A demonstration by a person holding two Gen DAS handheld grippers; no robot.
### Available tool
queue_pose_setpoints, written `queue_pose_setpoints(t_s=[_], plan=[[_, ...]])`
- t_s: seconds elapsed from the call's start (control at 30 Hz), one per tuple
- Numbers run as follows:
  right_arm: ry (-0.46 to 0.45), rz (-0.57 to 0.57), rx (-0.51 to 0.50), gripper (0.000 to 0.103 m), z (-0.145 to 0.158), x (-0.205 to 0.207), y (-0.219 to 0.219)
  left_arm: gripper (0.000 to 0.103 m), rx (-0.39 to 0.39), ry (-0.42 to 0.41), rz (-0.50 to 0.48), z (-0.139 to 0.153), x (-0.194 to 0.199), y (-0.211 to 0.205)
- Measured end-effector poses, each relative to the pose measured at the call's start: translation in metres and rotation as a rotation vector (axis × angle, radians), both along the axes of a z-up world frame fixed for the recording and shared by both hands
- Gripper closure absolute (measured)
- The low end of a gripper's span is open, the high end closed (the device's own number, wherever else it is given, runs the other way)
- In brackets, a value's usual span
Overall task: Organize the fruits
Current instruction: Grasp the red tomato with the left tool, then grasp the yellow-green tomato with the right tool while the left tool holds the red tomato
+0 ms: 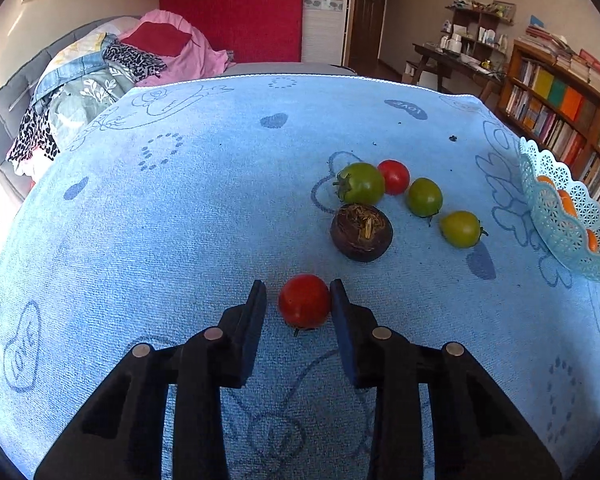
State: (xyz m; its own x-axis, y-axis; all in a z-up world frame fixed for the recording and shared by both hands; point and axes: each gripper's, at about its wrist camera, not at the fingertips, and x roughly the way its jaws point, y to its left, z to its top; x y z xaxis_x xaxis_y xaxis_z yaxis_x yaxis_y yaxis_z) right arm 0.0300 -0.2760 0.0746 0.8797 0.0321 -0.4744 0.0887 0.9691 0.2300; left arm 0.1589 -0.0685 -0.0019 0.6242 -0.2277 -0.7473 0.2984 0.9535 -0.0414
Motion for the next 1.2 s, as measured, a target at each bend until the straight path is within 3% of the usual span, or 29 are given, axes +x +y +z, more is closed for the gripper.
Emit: queue_pose_setpoints(t_s=[0.4,0.47,0.53,0.73,1.2], plan=[[0.074,0.142,0.016,0.006,-0.021,0.015,0.028,0.077,-0.075,-0.078,0.050,0.017,-0.011,0.025],[0.097,0.162,0.022,0.011,-0.025,0.020,0.033,0.077,-0.068,-0.092,0.063,0.019,-0.013,0.030],[0.130,0.180,0.039,0.023,-0.031,0.028,0.037,0.077,-0.065,-0.102,0.076,0.021,-0.013,0.034],[0.197,0.194,-0.004,0.038,-0.038,0.059,0.047,0.077,-0.088,-0.112,0.098,0.024,-0.014,0.044],[0.317,0.132,-0.036,0.054,-0.065,0.132,0.045,0.077,-0.126,-0.095,0.079,0.020,-0.015,0.046]])
